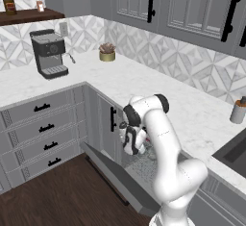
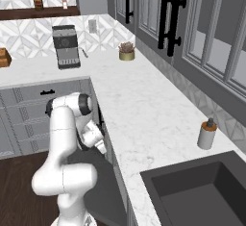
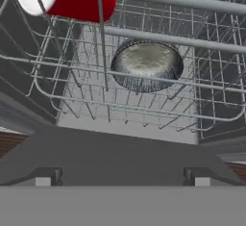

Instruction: Pick up the cup and bowl from the counter, place them in the dishwasher, and close the dishwasher door.

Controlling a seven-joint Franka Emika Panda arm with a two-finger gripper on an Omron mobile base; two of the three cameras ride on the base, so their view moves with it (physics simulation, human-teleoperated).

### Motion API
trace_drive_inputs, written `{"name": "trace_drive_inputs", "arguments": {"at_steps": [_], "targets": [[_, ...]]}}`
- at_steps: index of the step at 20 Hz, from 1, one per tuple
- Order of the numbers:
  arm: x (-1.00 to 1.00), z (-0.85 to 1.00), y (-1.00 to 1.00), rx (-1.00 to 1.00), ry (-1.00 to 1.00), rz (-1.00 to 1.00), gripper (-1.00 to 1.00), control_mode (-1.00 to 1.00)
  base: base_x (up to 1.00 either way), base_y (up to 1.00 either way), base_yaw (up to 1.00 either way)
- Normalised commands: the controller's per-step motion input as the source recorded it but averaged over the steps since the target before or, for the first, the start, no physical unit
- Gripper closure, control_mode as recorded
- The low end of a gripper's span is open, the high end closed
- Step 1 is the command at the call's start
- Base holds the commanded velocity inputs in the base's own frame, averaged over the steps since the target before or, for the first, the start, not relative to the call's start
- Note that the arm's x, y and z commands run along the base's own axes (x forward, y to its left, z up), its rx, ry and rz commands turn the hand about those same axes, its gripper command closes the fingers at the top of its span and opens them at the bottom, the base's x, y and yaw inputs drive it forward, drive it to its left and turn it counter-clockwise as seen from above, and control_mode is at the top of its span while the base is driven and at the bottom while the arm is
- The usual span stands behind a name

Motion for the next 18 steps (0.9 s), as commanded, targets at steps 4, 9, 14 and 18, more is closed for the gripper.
{"name": "trace_drive_inputs", "arguments": {"at_steps": [4, 9, 14, 18], "targets": [[-0.9, 0.69, 0.96, -0.1, -0.09, 0.07, -1.0, -1.0, 0.0, 0.0, 0.0], [-0.64, 0.87, 0.78, 0.0, -0.04, 0.01, -1.0, -1.0, 0.0, 0.0, 0.0], [-0.31, 1.0, 0.56, 0.02, -0.06, 0.0, -1.0, -1.0, 0.0, 0.0, 0.0], [-0.36, 1.0, 0.58, 0.02, -0.1, -0.01, -1.0, -1.0, 0.0, 0.0, 0.0]]}}
